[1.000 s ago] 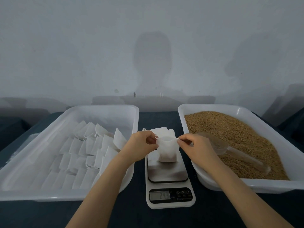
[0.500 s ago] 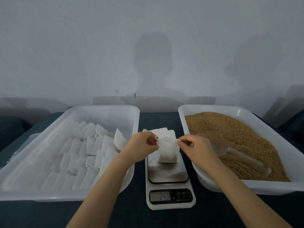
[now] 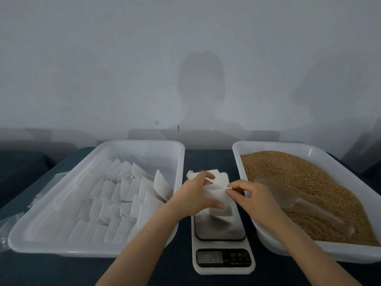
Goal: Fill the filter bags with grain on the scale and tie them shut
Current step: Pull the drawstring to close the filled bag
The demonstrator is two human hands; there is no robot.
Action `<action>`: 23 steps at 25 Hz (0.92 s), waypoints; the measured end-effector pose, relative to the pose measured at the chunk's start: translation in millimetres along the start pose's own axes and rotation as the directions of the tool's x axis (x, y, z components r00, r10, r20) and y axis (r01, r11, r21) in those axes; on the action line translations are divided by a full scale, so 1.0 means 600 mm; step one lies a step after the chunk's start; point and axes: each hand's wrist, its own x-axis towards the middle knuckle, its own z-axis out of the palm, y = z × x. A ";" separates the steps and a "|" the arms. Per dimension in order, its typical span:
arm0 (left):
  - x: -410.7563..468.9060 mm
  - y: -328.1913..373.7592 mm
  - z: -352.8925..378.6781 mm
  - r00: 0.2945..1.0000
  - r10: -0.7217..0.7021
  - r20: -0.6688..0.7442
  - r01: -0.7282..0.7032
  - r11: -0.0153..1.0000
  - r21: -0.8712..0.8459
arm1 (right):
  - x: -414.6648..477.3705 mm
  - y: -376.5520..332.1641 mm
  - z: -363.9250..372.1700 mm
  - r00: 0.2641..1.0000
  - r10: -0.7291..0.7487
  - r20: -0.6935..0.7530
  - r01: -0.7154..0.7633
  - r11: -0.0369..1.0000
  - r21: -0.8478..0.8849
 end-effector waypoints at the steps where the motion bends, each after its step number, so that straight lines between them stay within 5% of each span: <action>1: -0.002 0.006 -0.001 1.000 0.006 0.030 -0.006 1.000 -0.004 | -0.001 -0.004 0.000 1.000 -0.026 0.008 0.025 0.999 0.021; 5: 0.003 0.015 -0.017 0.999 0.053 -0.009 -0.053 0.999 0.013 | 0.000 -0.010 -0.003 0.999 -0.036 -0.039 0.039 0.996 0.086; 8: 0.024 0.016 -0.075 0.978 -0.049 -0.204 0.041 0.998 -0.044 | 0.000 -0.004 -0.008 0.978 0.084 -0.190 -0.039 0.973 0.229; 10: 0.044 0.000 -0.141 0.895 -0.170 -0.413 0.104 0.979 -0.177 | 0.002 0.000 -0.008 0.963 0.131 -0.236 -0.070 0.965 0.251; 12: 0.063 -0.035 -0.204 0.799 -0.257 -0.543 0.220 0.966 -0.135 | 0.005 0.002 -0.007 0.960 0.140 -0.244 -0.078 0.965 0.249; 15: 0.083 -0.090 -0.229 0.791 -0.418 -0.447 0.520 0.844 0.131 | 0.009 0.006 -0.005 0.958 0.150 -0.244 -0.085 0.962 0.258; 23: 0.077 -0.194 -0.215 0.771 -0.553 -0.317 0.612 0.781 0.125 | 0.010 0.010 -0.004 0.954 0.160 -0.253 -0.099 0.966 0.239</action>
